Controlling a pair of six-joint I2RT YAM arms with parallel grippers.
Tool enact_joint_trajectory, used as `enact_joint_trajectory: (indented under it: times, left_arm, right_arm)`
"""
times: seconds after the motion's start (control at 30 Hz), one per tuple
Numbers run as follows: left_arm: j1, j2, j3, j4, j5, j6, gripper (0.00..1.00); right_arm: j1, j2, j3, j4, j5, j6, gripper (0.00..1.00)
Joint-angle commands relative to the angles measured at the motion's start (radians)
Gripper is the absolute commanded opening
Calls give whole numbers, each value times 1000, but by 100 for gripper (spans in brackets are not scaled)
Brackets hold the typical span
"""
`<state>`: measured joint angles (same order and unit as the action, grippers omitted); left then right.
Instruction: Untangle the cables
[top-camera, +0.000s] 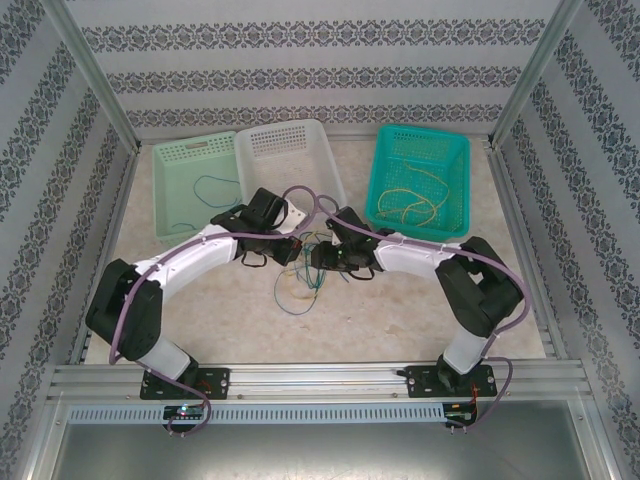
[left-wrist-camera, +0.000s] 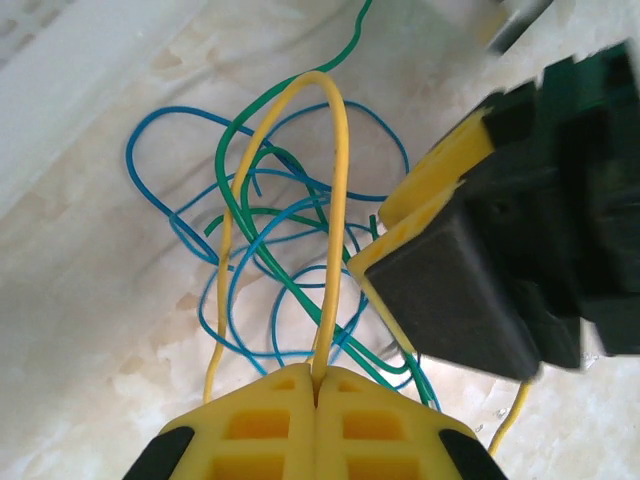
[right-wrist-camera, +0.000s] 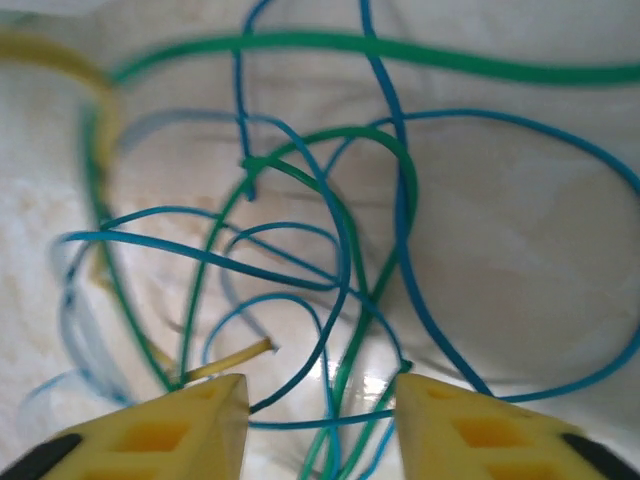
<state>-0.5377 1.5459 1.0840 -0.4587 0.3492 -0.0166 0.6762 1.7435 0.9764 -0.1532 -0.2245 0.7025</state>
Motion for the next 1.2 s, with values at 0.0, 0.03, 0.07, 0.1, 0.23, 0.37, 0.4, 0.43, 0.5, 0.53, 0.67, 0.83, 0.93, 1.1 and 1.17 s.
enact_joint_trajectory:
  times: [0.0, 0.03, 0.07, 0.1, 0.23, 0.37, 0.4, 0.43, 0.5, 0.53, 0.67, 0.83, 0.93, 1.1, 1.17]
  left_arm:
    - [-6, -58, -15, 35, -17, -29, 0]
    - [-6, -70, -14, 41, -16, -34, 0]
    - [-4, -85, -15, 49, -15, -43, 0]
    - [-3, -99, -15, 58, -13, -51, 0]
    - [8, -156, -27, 100, -3, -83, 0]
    - [22, -230, -50, 137, -8, -113, 0]
    - [27, -251, -51, 140, -9, -115, 0]
    - [27, -271, -52, 143, -15, -115, 0]
    - [28, -302, -58, 155, -25, -118, 0]
    - [27, -318, -65, 170, -30, -121, 0]
    - [28, -387, -146, 296, -57, -157, 0]
    - [28, -472, -271, 439, -141, -214, 0]
    - [28, -499, -273, 420, -164, -206, 0]
    - [29, -509, -247, 379, -110, -186, 0]
    - [29, -503, -251, 386, -75, -192, 0]
  right_arm:
    - [-10, 35, 6, -37, 37, 10, 30]
    - [-10, 44, 2, -37, 39, 12, 24]
    - [-12, 51, -3, -39, 41, 14, 18]
    - [-12, 58, -8, -38, 41, 15, 13]
    - [-14, 63, -25, -49, 54, 13, 5]
    - [-17, 68, -51, -59, 63, 8, 3]
    - [-19, 68, -61, -58, 62, 8, 3]
    - [-19, 68, -69, -55, 61, 9, 2]
    - [-18, 70, -81, -49, 62, 12, 2]
    - [-18, 71, -86, -46, 63, 16, 2]
    - [-18, 53, -116, 11, 48, 36, 1]
    - [-17, 60, -110, 6, 38, 39, 0]
    - [-20, 74, -121, 1, 42, 41, 0]
    - [-20, 51, -136, 26, 20, 36, 8]
    - [-20, 17, -134, 48, -6, 18, 14]
